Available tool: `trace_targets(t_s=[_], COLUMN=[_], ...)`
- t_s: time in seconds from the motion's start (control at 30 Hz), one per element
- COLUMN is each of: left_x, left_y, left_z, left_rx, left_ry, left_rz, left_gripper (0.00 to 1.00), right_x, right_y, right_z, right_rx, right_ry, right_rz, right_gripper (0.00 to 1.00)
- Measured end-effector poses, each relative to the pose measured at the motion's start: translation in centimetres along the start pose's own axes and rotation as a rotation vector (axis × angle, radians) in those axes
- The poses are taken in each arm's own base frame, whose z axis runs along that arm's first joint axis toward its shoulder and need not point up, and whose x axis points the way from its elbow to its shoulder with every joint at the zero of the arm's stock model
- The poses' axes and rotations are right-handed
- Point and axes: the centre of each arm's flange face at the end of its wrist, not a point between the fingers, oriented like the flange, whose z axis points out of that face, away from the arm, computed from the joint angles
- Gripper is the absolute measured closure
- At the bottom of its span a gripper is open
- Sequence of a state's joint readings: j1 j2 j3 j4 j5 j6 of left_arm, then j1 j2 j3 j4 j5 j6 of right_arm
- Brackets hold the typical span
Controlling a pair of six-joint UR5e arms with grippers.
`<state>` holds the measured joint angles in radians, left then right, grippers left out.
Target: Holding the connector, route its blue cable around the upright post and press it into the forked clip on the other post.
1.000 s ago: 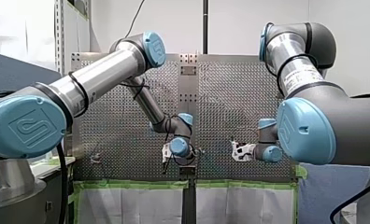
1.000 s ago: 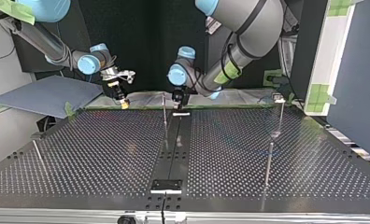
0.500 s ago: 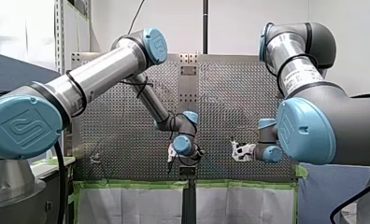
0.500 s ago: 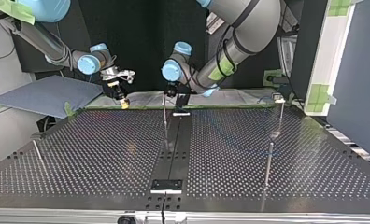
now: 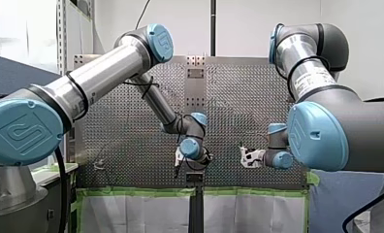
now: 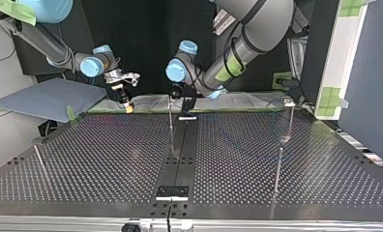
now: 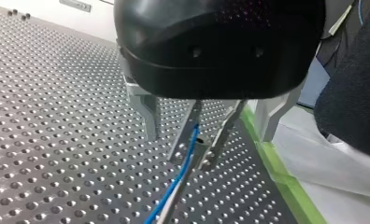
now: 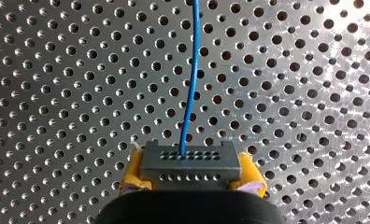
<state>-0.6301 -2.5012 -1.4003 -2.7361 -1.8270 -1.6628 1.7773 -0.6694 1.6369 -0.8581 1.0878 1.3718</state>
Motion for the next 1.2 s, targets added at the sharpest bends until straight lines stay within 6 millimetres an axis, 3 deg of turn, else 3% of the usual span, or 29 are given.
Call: trace_targets(t_s=[1.2], left_x=[0.75], left_y=[-0.7], left_z=[-0.97], left_rx=[-0.016], left_ry=[0.014], left_rz=[0.022], left_gripper=[0.0], right_x=[0.01], right_y=[0.09], right_z=[0.0], right_rx=[-0.002], right_ry=[0.002], right_rz=[0.002], right_gripper=[1.0])
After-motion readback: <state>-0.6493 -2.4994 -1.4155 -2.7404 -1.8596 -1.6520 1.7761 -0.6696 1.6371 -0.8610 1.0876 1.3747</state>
